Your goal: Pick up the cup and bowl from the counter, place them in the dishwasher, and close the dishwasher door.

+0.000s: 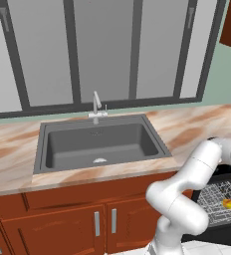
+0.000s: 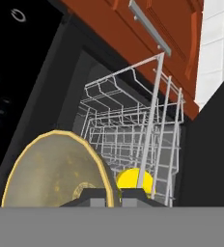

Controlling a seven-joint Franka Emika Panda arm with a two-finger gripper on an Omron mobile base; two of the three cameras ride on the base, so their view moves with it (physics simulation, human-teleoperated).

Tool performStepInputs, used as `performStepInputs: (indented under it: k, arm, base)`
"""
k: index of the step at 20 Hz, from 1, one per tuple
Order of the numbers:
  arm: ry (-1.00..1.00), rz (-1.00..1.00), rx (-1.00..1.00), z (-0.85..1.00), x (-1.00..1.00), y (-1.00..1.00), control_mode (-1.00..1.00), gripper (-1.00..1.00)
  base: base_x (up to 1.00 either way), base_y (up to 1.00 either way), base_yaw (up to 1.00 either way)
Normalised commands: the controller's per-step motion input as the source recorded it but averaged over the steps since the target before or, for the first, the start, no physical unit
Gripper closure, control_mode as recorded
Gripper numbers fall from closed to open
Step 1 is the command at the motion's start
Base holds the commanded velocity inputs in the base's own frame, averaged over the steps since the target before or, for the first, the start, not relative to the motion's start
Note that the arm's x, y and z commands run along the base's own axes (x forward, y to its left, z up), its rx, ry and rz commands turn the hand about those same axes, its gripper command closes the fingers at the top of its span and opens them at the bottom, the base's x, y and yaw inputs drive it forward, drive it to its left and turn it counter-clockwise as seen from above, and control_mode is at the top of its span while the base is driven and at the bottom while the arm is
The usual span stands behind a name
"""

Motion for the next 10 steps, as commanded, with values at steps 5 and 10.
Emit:
performStepInputs:
  k: [5,10]
  arm:
    - [0.03,0.00,-0.02,-0.44,0.09,0.00,-1.00,1.00]
    - [0.01,0.00,-0.03,-0.23,0.07,-0.06,-1.00,1.00]
  base:
    - [0.00,0.00,0.00]
    - [0.00,0.00,0.00]
